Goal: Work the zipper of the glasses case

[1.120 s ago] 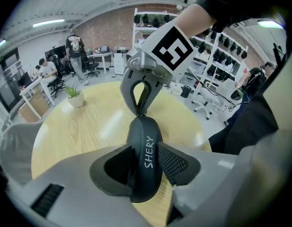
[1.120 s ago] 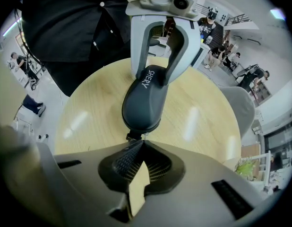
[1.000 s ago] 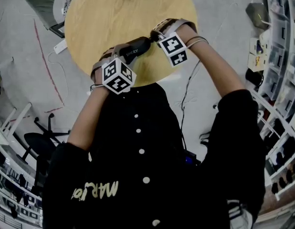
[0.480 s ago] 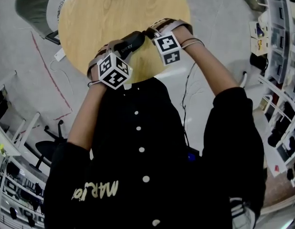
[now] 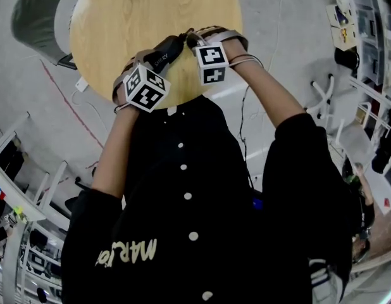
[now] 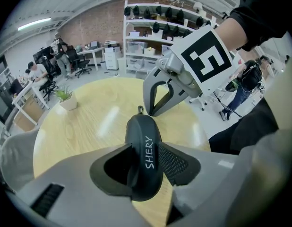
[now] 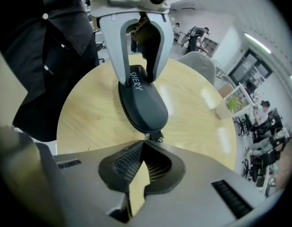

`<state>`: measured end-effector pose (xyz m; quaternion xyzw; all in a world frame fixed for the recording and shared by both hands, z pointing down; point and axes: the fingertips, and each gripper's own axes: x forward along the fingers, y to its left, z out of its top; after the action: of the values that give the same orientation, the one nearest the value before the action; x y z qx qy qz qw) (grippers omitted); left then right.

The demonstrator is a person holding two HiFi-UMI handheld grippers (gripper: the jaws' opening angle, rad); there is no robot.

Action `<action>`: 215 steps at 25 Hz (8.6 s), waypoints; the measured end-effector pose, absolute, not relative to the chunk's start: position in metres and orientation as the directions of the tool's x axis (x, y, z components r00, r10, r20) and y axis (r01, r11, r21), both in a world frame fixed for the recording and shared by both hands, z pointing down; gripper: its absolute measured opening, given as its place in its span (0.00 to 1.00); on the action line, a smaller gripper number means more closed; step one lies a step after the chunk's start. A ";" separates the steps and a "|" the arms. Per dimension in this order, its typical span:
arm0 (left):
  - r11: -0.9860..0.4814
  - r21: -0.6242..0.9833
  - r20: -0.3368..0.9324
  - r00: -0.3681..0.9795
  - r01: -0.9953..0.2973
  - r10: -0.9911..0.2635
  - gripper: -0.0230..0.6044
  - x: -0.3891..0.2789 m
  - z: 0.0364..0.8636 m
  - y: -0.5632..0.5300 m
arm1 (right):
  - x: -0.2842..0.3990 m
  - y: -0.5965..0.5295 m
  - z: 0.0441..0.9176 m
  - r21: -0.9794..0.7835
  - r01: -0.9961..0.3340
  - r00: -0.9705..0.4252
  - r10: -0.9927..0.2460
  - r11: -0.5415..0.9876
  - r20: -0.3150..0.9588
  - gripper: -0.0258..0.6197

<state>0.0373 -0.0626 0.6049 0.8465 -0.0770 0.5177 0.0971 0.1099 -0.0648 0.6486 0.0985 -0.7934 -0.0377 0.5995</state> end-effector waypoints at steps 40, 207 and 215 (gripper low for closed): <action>-0.960 0.216 0.895 0.428 -0.180 0.122 0.31 0.040 0.593 -0.056 | 0.047 -0.009 0.634 0.025 -0.757 -0.257 -0.333 0.653 0.907 0.05; -0.958 -0.066 0.962 0.271 0.278 0.013 0.04 -0.060 0.658 -0.076 | 0.000 -0.050 0.612 0.001 0.017 -0.321 0.005 1.000 0.947 0.31; -0.902 -0.063 0.963 0.263 0.427 0.057 0.05 -0.042 0.648 -0.084 | 0.000 -0.051 0.610 -0.005 0.003 -0.316 0.006 1.000 0.949 0.31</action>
<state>-0.0424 -0.0843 0.6477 0.7788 0.1555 0.5869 -0.1576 0.0002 -0.0514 0.6095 -0.0027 -0.8112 0.0013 0.5847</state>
